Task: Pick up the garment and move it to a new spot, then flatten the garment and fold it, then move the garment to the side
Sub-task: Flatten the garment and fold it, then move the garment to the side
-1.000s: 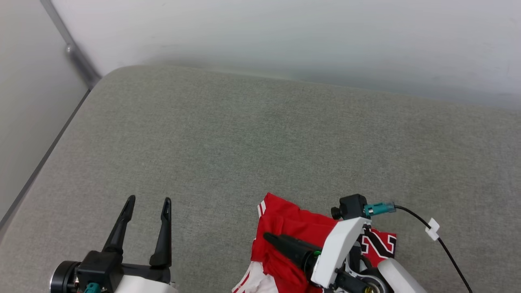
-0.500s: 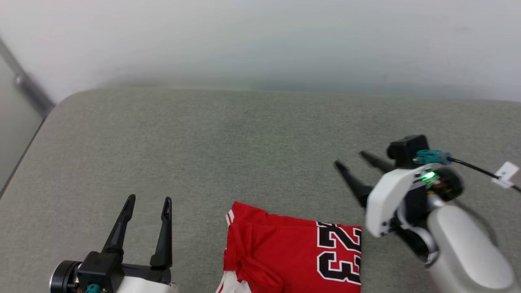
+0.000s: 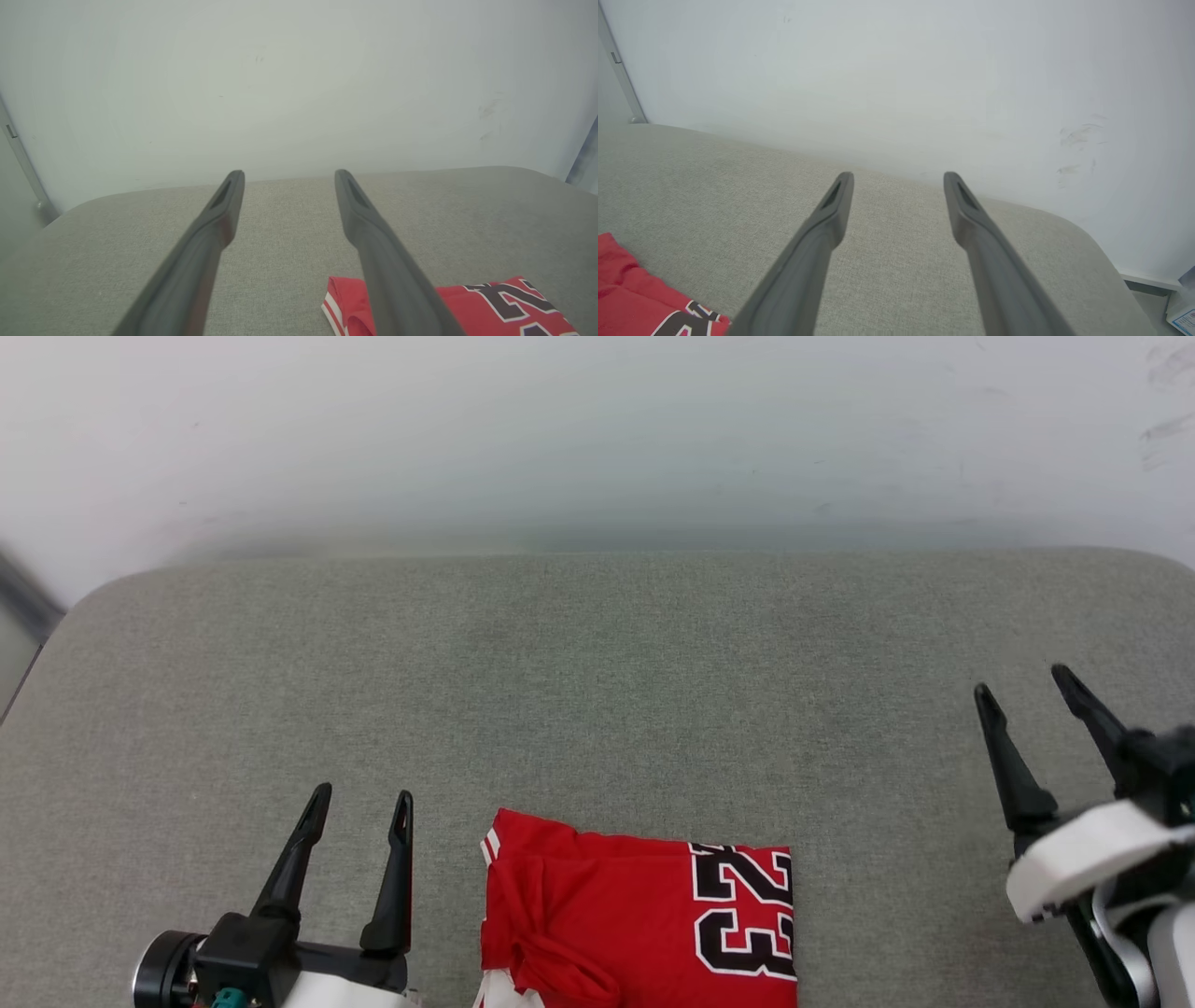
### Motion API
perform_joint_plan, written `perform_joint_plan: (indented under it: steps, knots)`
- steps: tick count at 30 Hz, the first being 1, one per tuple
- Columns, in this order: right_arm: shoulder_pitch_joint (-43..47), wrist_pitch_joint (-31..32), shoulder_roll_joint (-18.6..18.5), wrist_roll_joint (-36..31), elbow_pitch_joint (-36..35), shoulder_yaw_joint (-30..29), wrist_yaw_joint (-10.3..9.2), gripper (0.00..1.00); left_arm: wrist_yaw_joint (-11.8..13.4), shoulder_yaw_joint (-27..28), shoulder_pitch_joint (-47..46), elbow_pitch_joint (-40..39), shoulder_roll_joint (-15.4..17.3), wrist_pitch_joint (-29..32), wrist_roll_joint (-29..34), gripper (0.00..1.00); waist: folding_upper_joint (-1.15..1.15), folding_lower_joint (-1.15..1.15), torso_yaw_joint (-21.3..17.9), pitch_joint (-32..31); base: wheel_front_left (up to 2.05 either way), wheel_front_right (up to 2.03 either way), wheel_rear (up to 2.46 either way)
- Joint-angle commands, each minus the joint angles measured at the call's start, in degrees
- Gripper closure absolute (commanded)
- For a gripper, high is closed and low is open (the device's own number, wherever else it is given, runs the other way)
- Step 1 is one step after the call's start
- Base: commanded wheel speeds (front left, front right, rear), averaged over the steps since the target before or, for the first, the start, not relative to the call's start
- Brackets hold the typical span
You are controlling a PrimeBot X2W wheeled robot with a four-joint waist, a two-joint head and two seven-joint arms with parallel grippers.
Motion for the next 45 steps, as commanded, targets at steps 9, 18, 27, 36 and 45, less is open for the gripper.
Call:
perform_joint_plan:
  steps: [9, 18, 27, 36, 45]
  knots:
    - [12.3, -5.9, 7.0, -5.1, -7.8, -5.8, -0.02, 0.0, -0.1, -0.3, 2.0, -0.5, 0.2, -0.1, -1.9, 0.0, -0.01, 0.0, 0.7, 0.4, 0.0, 0.0, 0.0]
    - [15.2, -7.3, 11.3, -5.7, -8.2, -6.9, -0.02, 0.0, -0.1, -0.5, 1.2, -0.1, 0.0, -0.1, -2.2, 0.0, -0.01, 0.0, 1.1, 0.7, 0.0, 0.0, 0.0]
    - [14.9, -5.7, 11.8, -5.7, -7.9, -5.9, -0.02, 0.0, -0.1, -0.8, 0.7, 0.4, 0.0, -0.1, -2.1, 0.0, -0.01, 0.0, 0.9, 0.9, 0.0, 0.0, 0.0]
    - [16.2, 11.3, 9.9, 1.6, -10.6, -1.9, -0.02, 0.0, -0.1, -1.8, -0.1, 0.2, 0.5, -0.1, -2.2, 0.0, -0.01, 0.0, 1.8, 2.0, 0.0, 0.0, 0.0]
    - [16.8, 41.5, 8.5, 8.3, -18.1, 1.2, -0.02, 0.0, -0.1, -3.0, -2.1, 0.2, 0.5, -0.1, -2.2, 0.0, -0.01, 0.0, 3.9, 5.6, 0.0, 0.0, 0.0]
